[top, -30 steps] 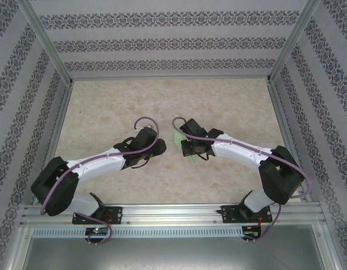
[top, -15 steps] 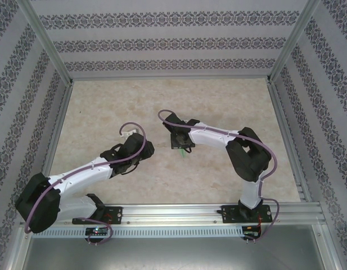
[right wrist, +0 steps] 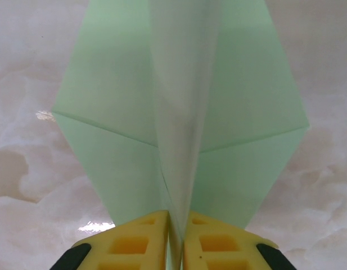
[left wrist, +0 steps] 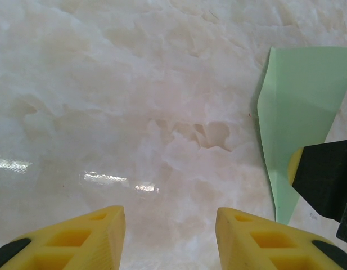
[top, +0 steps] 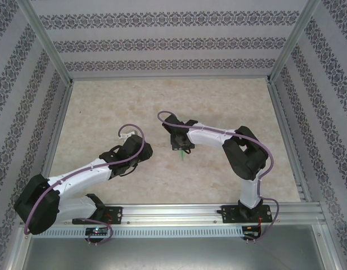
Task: Fold a paper plane with a square sheet of paper (pick it up from the middle)
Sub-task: Move the paper plane to the center of the table.
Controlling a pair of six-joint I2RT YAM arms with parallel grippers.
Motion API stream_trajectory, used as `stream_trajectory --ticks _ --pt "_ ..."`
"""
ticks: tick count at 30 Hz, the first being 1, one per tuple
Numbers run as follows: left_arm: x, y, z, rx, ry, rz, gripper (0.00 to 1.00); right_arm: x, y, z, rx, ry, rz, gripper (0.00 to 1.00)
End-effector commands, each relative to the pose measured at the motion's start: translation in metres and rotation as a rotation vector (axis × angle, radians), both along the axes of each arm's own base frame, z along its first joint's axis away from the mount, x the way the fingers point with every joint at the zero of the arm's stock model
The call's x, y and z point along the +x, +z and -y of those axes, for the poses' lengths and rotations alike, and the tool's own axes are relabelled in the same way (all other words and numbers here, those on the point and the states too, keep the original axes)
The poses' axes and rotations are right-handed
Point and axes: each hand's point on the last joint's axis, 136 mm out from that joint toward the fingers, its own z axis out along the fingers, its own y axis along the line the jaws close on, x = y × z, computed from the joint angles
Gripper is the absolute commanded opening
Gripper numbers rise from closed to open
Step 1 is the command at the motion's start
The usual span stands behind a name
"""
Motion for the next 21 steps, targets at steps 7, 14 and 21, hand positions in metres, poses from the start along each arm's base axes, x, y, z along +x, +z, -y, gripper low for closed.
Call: stream_trajectory --ticks 7,14,21 --pt "0.006 -0.002 0.003 -0.003 0.002 -0.01 0.47 -0.002 -0.016 -0.004 -0.006 -0.008 -0.035 0.16" --pt "0.006 -0.002 0.003 -0.003 0.003 -0.011 0.47 -0.013 -0.039 0.002 -0.048 -0.01 -0.089 0.16" --pt "0.007 0.002 0.002 0.002 0.003 -0.004 0.47 -0.008 -0.017 0.0 -0.098 0.009 -0.046 0.17"
